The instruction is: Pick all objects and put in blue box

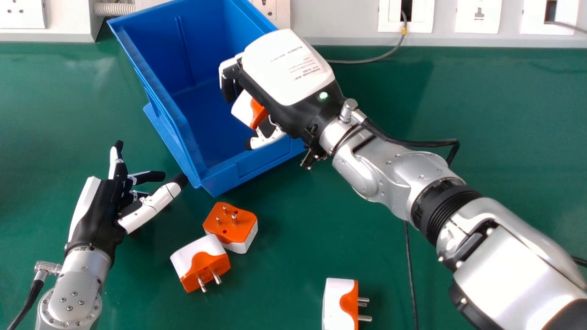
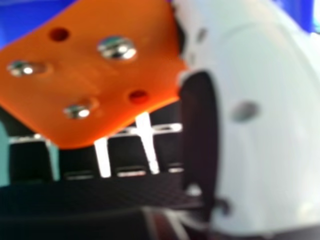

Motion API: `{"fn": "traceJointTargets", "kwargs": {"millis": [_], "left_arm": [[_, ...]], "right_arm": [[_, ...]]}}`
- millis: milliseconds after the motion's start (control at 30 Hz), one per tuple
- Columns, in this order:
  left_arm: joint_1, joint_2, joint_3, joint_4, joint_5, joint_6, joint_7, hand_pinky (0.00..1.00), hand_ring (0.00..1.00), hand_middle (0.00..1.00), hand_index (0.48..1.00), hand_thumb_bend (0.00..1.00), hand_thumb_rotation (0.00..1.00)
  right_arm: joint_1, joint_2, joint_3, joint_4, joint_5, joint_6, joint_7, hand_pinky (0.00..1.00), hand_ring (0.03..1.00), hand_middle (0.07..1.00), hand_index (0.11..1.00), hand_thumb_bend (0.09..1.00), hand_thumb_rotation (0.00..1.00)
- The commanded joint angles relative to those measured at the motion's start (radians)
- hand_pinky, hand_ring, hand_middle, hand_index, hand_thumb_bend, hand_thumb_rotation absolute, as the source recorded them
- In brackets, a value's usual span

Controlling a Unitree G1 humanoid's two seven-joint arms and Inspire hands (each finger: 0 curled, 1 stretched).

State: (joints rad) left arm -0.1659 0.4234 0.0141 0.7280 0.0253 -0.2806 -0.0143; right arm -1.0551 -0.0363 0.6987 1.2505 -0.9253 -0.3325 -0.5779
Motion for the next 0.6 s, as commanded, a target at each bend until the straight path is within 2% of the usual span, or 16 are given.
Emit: {"fn": "traceJointTargets", "kwargs": {"millis": [0,67,167,200,267,567], "left_arm": [[0.079,-0.049,-0.054,0.087,0.042,0.082,-0.06,0.55,0.65,0.78,0.849,0.77,0.55],[0.078,-0.05,-0.054,0.089,0.042,0.081,-0.058,0.55,0.65,0.78,0.849,0.77,0.55],[0.078,-0.051,-0.054,0.089,0.042,0.079,-0.058,0.55,0.65,0.78,0.849,0.78,0.55],[0.078,-0.051,-0.054,0.09,0.042,0.079,-0.058,0.55,0.65,0.78,0.849,0.78,0.55],[0.074,-0.05,-0.054,0.092,0.043,0.081,-0.058,0.55,0.65,0.78,0.849,0.78,0.55],[0.072,-0.051,-0.054,0.091,0.042,0.085,-0.058,0.55,0.65,0.78,0.849,0.78,0.55]], "right_arm": [[-0.062,0.002,0.0,-0.033,0.004,0.015,0.04,0.5,0.588,0.647,0.595,0.609,0.01],[-0.067,0.001,-0.001,-0.04,0.015,0.017,0.084,0.5,0.588,0.647,0.595,0.609,0.01],[-0.065,-0.003,-0.009,-0.056,0.025,0.022,0.116,0.7,0.764,0.813,0.741,0.735,0.06],[-0.063,-0.004,-0.009,-0.062,0.026,0.026,0.119,0.7,0.764,0.813,0.741,0.735,0.06],[-0.06,-0.004,-0.009,-0.07,0.025,0.035,0.118,0.77,0.836,0.877,0.799,0.782,0.09],[-0.055,-0.008,-0.005,-0.081,0.022,0.04,0.095,0.82,0.942,0.963,0.873,0.847,0.12]]}}
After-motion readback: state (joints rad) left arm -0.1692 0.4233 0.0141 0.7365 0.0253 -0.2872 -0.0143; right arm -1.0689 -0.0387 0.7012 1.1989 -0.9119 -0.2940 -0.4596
